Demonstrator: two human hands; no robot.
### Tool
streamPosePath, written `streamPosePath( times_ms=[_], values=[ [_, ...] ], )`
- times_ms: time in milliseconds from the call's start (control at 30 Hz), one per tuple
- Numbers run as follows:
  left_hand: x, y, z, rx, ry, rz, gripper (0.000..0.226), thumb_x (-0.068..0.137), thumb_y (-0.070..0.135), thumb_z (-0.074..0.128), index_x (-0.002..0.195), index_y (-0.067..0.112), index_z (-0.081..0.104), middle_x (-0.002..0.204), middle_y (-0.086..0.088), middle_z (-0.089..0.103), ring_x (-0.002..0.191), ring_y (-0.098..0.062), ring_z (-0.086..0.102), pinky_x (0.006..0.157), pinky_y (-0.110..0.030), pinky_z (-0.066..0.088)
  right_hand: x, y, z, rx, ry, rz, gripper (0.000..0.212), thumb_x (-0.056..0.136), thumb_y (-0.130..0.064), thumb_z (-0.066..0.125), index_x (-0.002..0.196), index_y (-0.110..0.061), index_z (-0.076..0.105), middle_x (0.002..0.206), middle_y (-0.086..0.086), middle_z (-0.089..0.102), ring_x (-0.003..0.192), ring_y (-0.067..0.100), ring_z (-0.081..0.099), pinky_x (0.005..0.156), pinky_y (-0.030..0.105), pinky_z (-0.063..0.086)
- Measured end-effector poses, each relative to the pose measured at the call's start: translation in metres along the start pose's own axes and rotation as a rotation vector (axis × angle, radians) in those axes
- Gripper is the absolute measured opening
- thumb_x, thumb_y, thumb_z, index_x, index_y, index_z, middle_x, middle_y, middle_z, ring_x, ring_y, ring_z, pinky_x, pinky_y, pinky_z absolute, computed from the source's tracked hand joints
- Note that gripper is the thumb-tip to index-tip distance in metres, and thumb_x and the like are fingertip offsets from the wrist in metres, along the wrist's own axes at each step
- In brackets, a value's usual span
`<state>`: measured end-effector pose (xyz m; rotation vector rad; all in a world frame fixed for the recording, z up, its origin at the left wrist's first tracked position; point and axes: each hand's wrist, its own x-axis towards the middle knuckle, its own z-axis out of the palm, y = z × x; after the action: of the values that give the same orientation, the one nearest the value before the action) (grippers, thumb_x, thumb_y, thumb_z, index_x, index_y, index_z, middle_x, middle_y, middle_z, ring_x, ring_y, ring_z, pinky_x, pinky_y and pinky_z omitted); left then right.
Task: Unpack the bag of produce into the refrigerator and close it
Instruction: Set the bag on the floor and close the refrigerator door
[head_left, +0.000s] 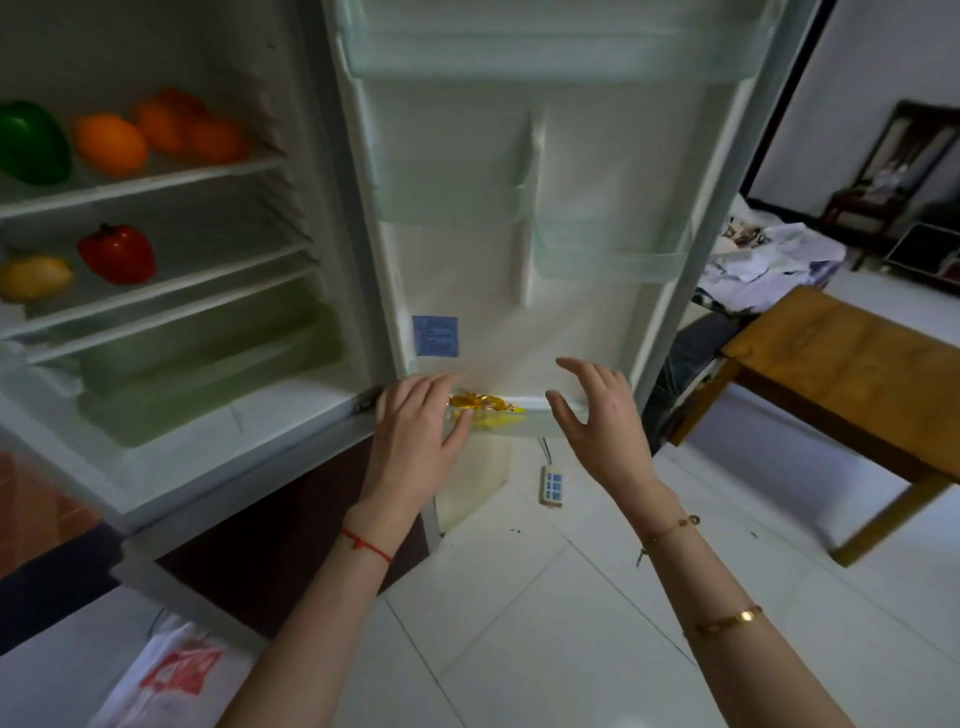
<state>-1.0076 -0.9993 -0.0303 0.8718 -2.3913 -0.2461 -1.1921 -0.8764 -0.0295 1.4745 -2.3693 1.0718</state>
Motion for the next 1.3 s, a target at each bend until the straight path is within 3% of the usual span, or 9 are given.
streamPosePath(
  times_ms=[367,567,633,800,967,1167,1300],
  values=[
    [0.061,0.139,0.047,-0.043,0.12,0.095,0.048,0.089,0.038,0.043,0.127,0.014,0.059,0.127,-0.002,0.063,0.118,-0.024,0.054,0.098,-0.038,0.04,0.044,0.112,-0.091,0.028,0.104,0.044,0.037,0.097,-0.032,0.054,0.129,-0.013,0.054,0.121,0.004,0.061,0.118,0.022,0.051,0.102,0.034,0.04],
    [0.115,0.184,0.051,0.0,0.21,0.173,0.046,0.091,0.028,0.055,0.134,0.012,0.055,0.134,-0.004,0.059,0.125,-0.024,0.048,0.103,-0.042,0.039,0.091,0.146,-0.115,0.097,0.174,0.073,0.043,0.099,-0.032,0.05,0.137,-0.011,0.047,0.135,0.006,0.054,0.128,0.02,0.046,0.109,0.038,0.039],
    [0.132,0.193,0.056,0.021,0.216,0.182,0.048,0.09,0.027,0.058,0.135,0.011,0.054,0.135,-0.005,0.059,0.125,-0.025,0.048,0.103,-0.044,0.039,0.107,0.155,-0.116,0.115,0.179,0.088,0.046,0.1,-0.033,0.048,0.139,-0.011,0.043,0.139,0.007,0.051,0.131,0.02,0.044,0.111,0.038,0.037],
    [0.164,0.203,0.076,0.069,0.202,0.174,0.047,0.09,0.027,0.059,0.135,0.011,0.055,0.133,-0.005,0.06,0.123,-0.026,0.05,0.103,-0.044,0.034,0.143,0.17,-0.114,0.153,0.172,0.104,0.05,0.101,-0.031,0.046,0.145,-0.01,0.035,0.147,0.007,0.042,0.136,0.017,0.035,0.108,0.019,0.022],
    [0.182,0.2,0.096,0.071,0.191,0.16,0.04,0.092,0.027,0.058,0.129,0.012,0.06,0.123,-0.003,0.065,0.117,-0.026,0.053,0.104,-0.045,0.032,0.174,0.185,-0.103,0.202,0.157,0.152,0.054,0.103,-0.033,0.04,0.149,-0.007,0.029,0.152,0.01,0.035,0.142,0.02,0.029,0.116,0.028,0.021],
    [0.196,0.194,0.108,0.0,0.225,0.226,0.026,0.091,0.023,0.06,0.115,0.02,0.069,0.11,0.004,0.07,0.109,-0.022,0.057,0.1,-0.04,0.032,0.195,0.192,-0.091,0.247,0.157,0.186,0.056,0.104,-0.037,0.035,0.151,-0.01,0.024,0.156,0.007,0.03,0.144,0.017,0.024,0.115,0.024,0.016],
    [0.196,0.198,0.111,-0.075,0.248,0.235,0.021,0.09,0.023,0.059,0.107,0.023,0.07,0.105,0.008,0.071,0.106,-0.02,0.058,0.1,-0.042,0.033,0.197,0.197,-0.087,0.272,0.154,0.203,0.059,0.103,-0.041,0.033,0.152,-0.01,0.023,0.157,0.007,0.029,0.146,0.017,0.024,0.121,0.036,0.02]
  ],
)
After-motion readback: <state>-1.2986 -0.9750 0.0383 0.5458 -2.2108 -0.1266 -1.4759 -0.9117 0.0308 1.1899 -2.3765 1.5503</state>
